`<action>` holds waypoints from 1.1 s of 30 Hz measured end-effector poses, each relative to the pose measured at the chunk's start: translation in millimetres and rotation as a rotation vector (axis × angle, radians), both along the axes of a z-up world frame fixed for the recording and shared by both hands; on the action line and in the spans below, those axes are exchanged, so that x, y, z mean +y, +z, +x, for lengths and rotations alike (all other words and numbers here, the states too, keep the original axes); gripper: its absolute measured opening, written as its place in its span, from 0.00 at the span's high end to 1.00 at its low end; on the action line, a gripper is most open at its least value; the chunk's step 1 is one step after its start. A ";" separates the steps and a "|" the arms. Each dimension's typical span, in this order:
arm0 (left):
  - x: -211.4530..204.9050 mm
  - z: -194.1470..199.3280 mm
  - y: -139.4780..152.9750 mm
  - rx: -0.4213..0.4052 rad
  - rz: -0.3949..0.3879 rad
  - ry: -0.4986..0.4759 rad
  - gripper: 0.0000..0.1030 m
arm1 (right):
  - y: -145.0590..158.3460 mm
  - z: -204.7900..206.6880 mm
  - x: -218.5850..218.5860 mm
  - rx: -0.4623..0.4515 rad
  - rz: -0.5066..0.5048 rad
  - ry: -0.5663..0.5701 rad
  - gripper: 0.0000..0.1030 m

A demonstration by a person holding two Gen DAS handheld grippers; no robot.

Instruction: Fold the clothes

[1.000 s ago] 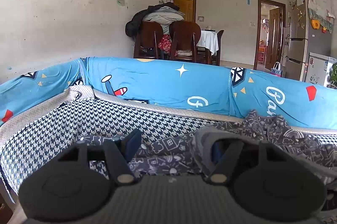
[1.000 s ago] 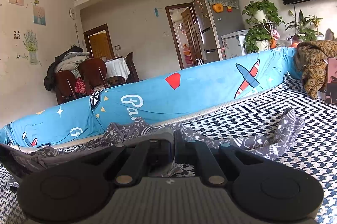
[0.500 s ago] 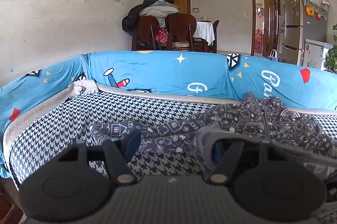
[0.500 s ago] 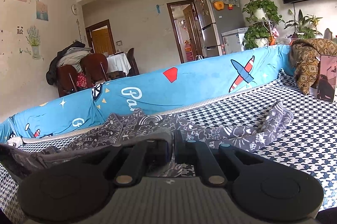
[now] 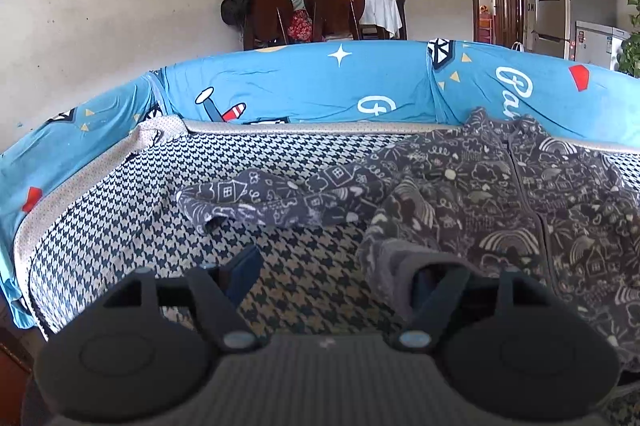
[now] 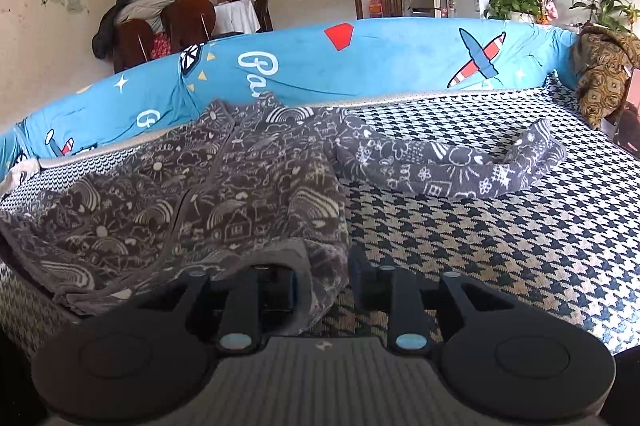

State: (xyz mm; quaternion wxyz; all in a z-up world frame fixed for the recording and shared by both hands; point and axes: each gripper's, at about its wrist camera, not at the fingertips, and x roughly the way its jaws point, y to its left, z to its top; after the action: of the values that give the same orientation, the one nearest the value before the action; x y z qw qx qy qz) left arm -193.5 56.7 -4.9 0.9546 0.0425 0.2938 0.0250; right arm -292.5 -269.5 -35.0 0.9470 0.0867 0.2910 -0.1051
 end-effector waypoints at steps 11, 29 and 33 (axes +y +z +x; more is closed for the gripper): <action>4.7 -9.1 -15.7 0.119 -0.011 -0.020 0.06 | -10.8 -14.0 -5.3 0.076 0.072 -0.003 0.43; 21.8 -29.8 -10.6 0.131 -0.118 -0.015 0.00 | 6.6 -59.6 -1.0 -0.131 0.138 -0.056 0.37; 21.5 -38.0 -2.6 0.100 -0.115 -0.020 0.00 | 10.1 -63.3 -3.9 -0.178 0.143 -0.082 0.37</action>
State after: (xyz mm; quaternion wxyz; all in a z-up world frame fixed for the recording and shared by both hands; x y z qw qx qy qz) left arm -231.5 78.1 -7.6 0.9398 -0.0083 0.3416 -0.0034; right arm -355.8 -273.5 -24.9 0.9553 0.1749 0.2088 -0.1147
